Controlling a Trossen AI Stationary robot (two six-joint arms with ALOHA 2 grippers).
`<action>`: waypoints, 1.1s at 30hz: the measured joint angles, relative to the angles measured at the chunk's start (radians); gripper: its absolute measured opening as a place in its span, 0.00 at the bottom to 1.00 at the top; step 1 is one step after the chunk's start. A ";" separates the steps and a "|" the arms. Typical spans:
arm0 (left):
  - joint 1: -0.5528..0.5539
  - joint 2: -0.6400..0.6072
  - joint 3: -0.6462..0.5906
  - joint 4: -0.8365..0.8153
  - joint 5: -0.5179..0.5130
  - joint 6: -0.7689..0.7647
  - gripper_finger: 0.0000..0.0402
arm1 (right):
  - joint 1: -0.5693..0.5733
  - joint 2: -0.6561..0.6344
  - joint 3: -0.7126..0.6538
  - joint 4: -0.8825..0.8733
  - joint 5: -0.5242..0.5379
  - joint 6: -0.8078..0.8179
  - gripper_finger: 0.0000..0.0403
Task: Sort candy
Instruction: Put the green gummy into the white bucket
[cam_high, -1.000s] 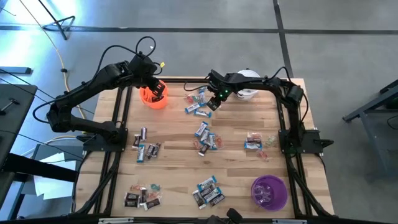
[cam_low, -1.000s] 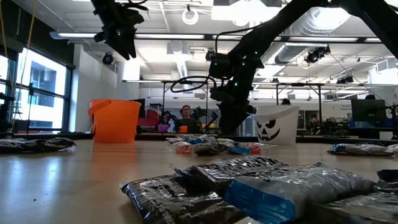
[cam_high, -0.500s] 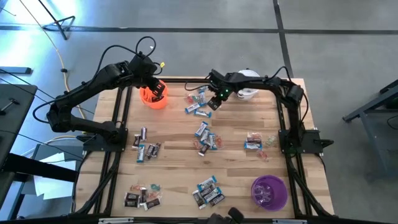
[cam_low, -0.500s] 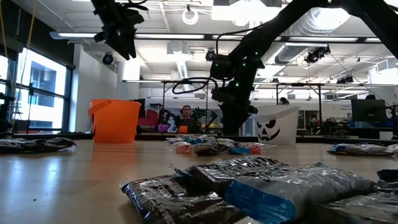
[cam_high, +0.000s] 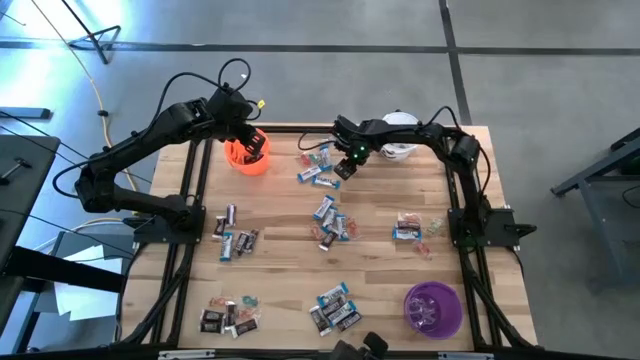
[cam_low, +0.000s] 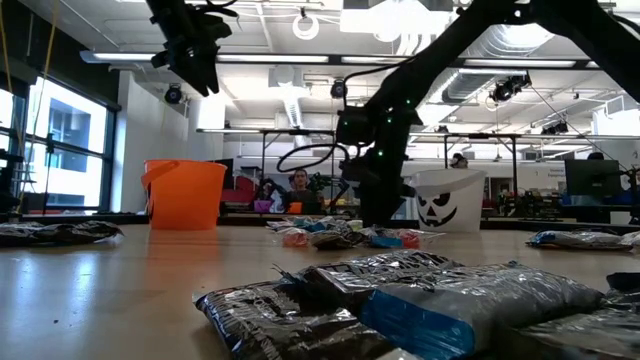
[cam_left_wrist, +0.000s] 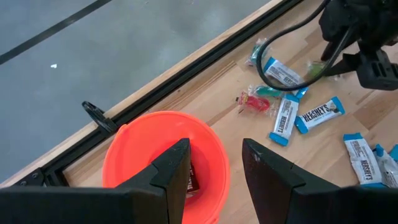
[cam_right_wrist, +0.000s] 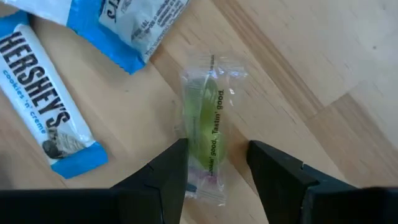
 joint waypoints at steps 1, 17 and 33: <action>0.000 0.000 0.000 0.000 0.000 0.000 0.33 | 0.000 0.000 0.000 0.001 0.001 -0.003 0.42; 0.000 0.000 0.000 0.000 0.000 0.002 0.33 | -0.001 0.004 0.015 -0.058 -0.013 0.106 0.05; 0.000 0.000 0.000 0.000 0.000 0.078 0.33 | 0.097 0.008 0.515 -0.567 0.119 -0.008 0.00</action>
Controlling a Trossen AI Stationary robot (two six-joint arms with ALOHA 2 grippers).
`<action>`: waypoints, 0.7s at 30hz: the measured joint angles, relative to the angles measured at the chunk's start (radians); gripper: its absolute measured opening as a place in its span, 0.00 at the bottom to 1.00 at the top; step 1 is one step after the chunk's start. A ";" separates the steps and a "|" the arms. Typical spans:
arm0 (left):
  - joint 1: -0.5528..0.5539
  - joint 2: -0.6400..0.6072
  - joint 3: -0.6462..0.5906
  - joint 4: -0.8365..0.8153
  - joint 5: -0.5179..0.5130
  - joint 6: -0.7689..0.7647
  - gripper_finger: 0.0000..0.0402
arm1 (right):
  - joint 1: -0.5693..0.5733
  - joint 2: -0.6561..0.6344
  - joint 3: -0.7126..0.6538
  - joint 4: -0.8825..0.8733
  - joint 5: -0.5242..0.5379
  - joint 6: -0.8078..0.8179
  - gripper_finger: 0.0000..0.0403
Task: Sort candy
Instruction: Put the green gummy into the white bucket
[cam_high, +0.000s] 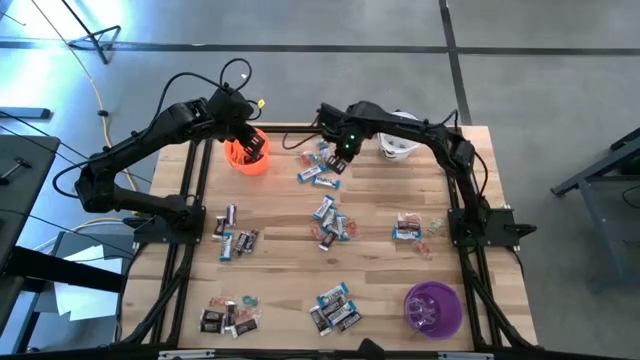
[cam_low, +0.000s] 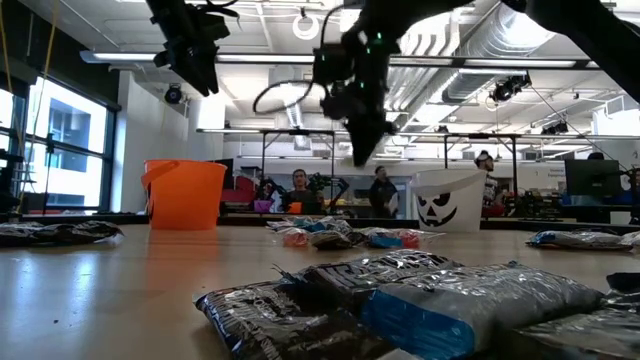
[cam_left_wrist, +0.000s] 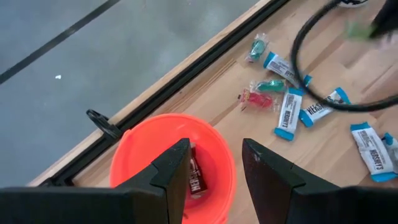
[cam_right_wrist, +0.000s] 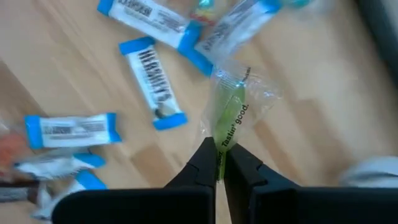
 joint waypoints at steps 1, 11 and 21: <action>0.000 0.000 0.000 0.000 0.000 0.002 0.33 | 0.000 0.000 0.037 -0.038 0.043 -0.007 0.00; 0.000 0.000 0.000 0.000 0.000 0.023 0.33 | -0.081 -0.023 0.240 -0.325 0.327 -0.011 0.00; 0.000 0.000 0.000 0.000 0.000 0.012 0.33 | -0.255 -0.033 0.148 -0.332 0.327 -0.043 0.00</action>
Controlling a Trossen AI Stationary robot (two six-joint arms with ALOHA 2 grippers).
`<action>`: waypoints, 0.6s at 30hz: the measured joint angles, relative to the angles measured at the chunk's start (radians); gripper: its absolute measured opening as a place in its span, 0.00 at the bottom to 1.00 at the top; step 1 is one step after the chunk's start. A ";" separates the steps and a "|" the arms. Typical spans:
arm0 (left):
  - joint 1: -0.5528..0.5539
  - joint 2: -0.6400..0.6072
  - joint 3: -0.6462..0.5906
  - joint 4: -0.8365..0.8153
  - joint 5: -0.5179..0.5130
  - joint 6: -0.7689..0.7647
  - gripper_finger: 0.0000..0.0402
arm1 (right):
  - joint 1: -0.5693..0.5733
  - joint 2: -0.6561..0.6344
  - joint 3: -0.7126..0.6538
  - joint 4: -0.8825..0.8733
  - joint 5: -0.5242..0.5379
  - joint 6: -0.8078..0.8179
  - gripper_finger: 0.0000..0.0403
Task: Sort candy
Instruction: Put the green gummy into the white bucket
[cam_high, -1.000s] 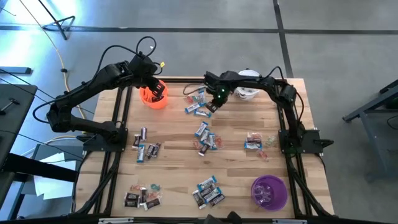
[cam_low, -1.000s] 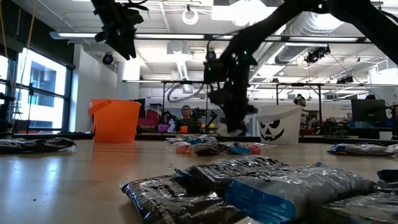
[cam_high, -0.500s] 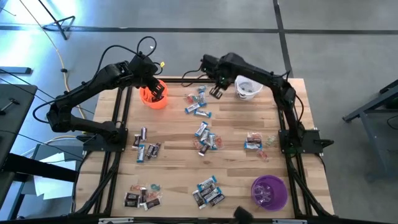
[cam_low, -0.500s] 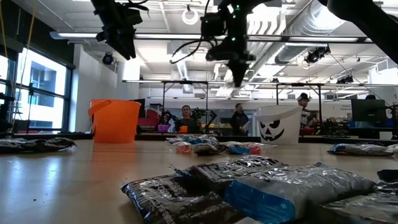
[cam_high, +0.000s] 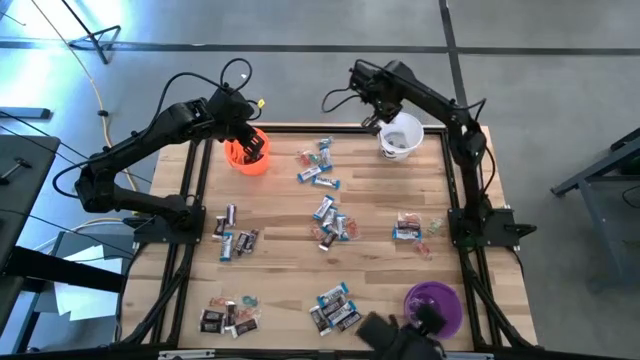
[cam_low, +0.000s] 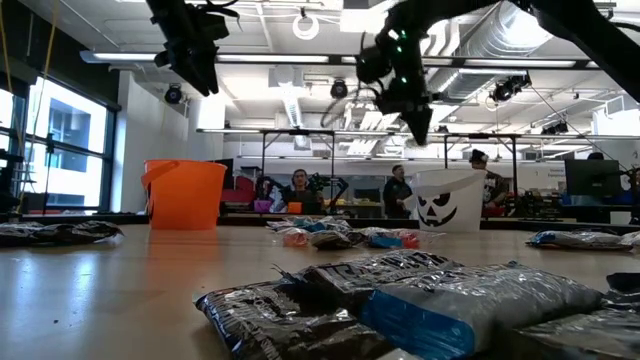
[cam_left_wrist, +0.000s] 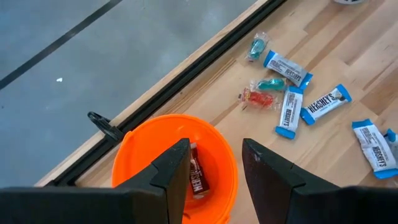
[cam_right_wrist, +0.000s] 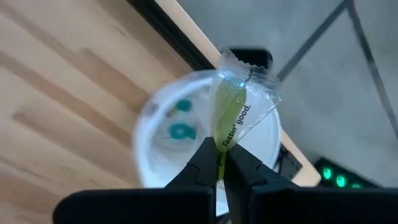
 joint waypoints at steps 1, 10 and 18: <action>0.000 0.000 0.000 0.000 0.000 -0.002 0.33 | -0.017 0.000 -0.016 0.000 0.000 -0.008 0.00; 0.000 0.000 0.000 0.006 -0.004 -0.038 0.33 | -0.103 0.001 -0.117 0.000 -0.091 -0.061 0.00; 0.000 0.000 0.000 0.031 -0.008 -0.039 0.33 | -0.103 0.000 -0.117 0.000 -0.109 -0.096 0.10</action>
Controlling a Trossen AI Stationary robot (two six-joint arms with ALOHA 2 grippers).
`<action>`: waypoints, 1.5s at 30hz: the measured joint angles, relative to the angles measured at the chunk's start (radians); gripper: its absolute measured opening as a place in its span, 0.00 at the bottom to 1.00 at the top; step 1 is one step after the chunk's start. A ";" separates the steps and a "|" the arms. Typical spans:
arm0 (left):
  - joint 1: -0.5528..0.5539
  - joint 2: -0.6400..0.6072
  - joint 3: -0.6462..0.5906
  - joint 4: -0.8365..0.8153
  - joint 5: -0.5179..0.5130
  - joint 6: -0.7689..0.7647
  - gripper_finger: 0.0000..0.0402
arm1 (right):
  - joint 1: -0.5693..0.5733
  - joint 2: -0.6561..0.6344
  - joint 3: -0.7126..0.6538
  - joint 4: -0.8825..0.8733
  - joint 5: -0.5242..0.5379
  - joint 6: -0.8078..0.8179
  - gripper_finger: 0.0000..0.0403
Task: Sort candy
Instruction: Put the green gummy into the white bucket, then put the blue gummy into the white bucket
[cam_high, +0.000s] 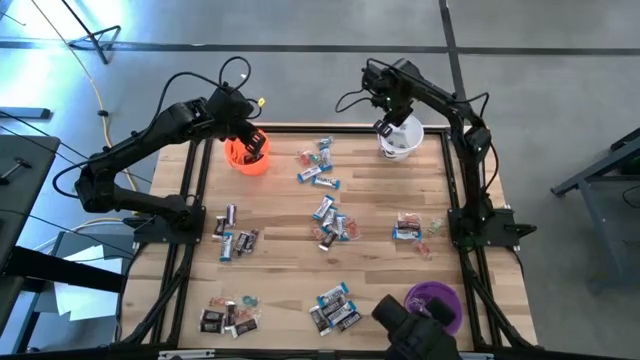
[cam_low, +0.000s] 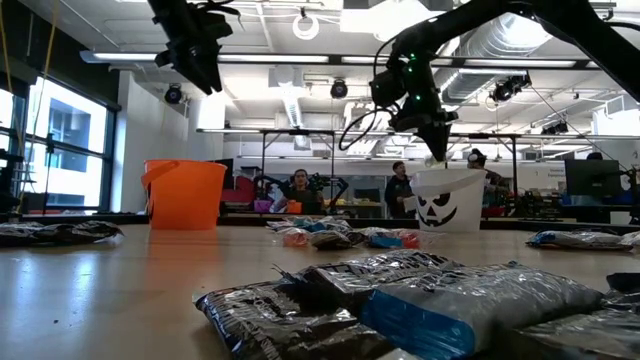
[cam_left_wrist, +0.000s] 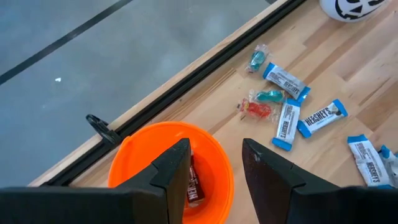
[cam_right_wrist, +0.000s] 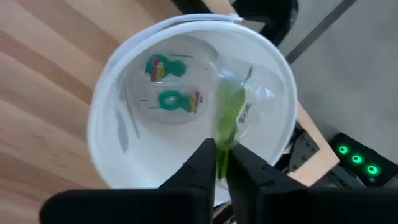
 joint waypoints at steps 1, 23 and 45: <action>0.000 0.000 0.000 0.002 0.000 0.000 0.33 | 0.000 0.000 0.000 0.000 -0.016 -0.002 0.13; 0.000 0.000 0.000 0.002 0.007 -0.017 0.33 | 0.232 -0.070 0.000 0.366 -0.189 -0.201 0.35; 0.000 0.000 0.000 -0.035 0.038 -0.026 0.33 | 0.224 0.069 0.000 0.663 -0.252 -0.739 0.35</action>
